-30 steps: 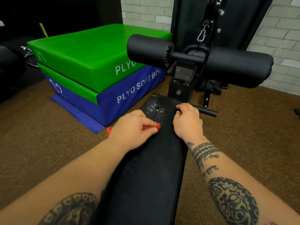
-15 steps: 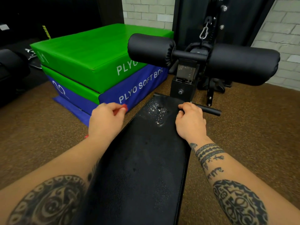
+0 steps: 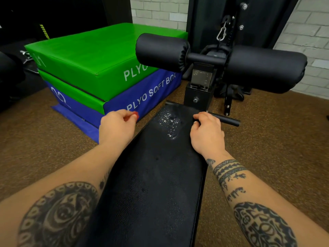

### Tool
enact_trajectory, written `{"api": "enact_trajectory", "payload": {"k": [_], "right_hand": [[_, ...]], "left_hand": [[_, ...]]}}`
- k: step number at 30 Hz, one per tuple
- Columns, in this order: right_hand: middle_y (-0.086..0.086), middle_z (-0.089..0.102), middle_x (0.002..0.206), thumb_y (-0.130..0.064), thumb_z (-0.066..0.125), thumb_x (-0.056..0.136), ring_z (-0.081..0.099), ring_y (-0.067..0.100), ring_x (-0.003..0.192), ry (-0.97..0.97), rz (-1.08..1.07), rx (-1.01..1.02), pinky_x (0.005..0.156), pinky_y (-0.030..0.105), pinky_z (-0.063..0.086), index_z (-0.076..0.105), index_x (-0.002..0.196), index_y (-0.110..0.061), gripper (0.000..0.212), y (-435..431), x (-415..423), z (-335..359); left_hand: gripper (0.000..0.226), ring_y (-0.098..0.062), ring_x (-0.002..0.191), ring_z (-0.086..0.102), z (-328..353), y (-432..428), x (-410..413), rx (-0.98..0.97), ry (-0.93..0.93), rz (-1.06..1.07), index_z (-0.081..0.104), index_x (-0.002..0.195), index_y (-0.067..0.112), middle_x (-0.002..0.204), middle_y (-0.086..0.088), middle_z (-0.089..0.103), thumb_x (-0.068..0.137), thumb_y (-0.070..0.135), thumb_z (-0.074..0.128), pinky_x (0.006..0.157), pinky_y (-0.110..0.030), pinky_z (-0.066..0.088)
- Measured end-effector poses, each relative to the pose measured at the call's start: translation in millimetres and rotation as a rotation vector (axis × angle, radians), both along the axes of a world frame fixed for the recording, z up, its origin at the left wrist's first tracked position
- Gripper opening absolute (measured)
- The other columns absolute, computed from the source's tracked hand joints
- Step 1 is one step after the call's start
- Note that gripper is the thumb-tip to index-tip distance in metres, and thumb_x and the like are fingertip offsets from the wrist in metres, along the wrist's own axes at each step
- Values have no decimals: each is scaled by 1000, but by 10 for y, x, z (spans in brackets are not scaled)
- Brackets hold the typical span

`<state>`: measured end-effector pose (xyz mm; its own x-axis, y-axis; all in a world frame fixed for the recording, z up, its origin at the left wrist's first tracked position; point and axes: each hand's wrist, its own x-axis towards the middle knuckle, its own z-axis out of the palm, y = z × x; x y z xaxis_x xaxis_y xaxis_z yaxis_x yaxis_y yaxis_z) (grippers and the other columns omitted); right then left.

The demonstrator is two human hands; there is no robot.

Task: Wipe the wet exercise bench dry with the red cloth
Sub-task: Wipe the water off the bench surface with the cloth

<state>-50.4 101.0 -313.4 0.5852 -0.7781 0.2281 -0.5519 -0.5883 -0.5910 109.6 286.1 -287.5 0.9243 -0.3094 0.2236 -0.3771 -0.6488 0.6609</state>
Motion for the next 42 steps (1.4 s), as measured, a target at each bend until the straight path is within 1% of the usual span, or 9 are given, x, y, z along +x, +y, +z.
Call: {"api": "enact_trajectory", "payload": {"k": [4, 8, 12, 16, 19, 27, 30, 33, 42], "right_hand": [[-9, 50, 140, -27, 45, 99, 34, 17, 137, 4, 3, -2, 105, 54, 38, 58, 129, -26, 32, 12, -6, 11], [-9, 51, 141, -27, 46, 99, 35, 18, 137, -5, 1, 5, 105, 54, 39, 59, 129, -27, 32, 6, -5, 4], [-10, 51, 139, -27, 46, 98, 35, 18, 136, -20, -3, 11, 105, 55, 40, 59, 128, -27, 32, -3, -7, -9], [-11, 51, 137, -28, 46, 98, 36, 17, 135, -16, 6, 4, 104, 53, 41, 59, 127, -27, 32, 7, 5, -1], [-11, 50, 139, -28, 46, 99, 34, 17, 137, -12, 2, 12, 105, 53, 40, 59, 128, -27, 32, 2, 2, 7], [-11, 51, 138, -27, 47, 99, 33, 17, 138, -27, 6, 16, 107, 52, 39, 59, 128, -27, 32, -9, -6, -5], [-13, 50, 137, -28, 46, 99, 33, 15, 137, -24, 4, 18, 106, 52, 39, 59, 128, -28, 32, -15, -9, 8], [-13, 50, 136, -28, 46, 99, 34, 15, 136, -15, 9, 16, 105, 50, 40, 59, 128, -28, 32, -7, -8, 6], [-13, 50, 137, -26, 46, 99, 34, 14, 136, -27, 15, 14, 105, 51, 41, 58, 128, -27, 32, -17, 10, -12]], "left_hand": [[9, 0, 72, 59, 9, -121, -180, 31, 6, -309, 77, 85, 44, 74, 17, 62, 81, 51, 73, 65, -18, 42], [17, -14, 83, 66, -125, -175, -19, 46, 125, -119, 76, 83, 38, 72, 13, 68, 81, 54, 68, 78, -31, 54], [17, -30, 95, 64, -59, -104, 47, 181, 58, -16, 74, 88, 31, 92, -2, 71, 87, 42, 62, 82, -35, 53], [16, -15, 84, 64, 93, -149, -10, -31, -46, -158, 76, 94, 39, 87, 9, 68, 85, 46, 65, 78, -28, 50], [13, -12, 85, 60, 42, -289, -117, 94, -55, -332, 76, 93, 42, 87, 10, 63, 83, 47, 70, 77, -30, 50], [23, -34, 99, 63, -35, -602, 116, 152, 42, 42, 73, 98, 26, 106, -7, 68, 87, 44, 62, 76, -35, 47], [18, -18, 84, 69, 6, -600, 104, -125, 60, 6, 74, 91, 30, 82, 4, 73, 87, 44, 63, 74, -28, 51], [10, 1, 69, 61, 29, -629, -19, -80, 34, -278, 76, 88, 36, 69, 16, 65, 85, 42, 69, 69, -21, 48], [16, -18, 93, 64, -63, -886, 228, 43, 134, -158, 73, 84, 30, 79, 4, 71, 86, 45, 68, 79, -35, 55]]}}
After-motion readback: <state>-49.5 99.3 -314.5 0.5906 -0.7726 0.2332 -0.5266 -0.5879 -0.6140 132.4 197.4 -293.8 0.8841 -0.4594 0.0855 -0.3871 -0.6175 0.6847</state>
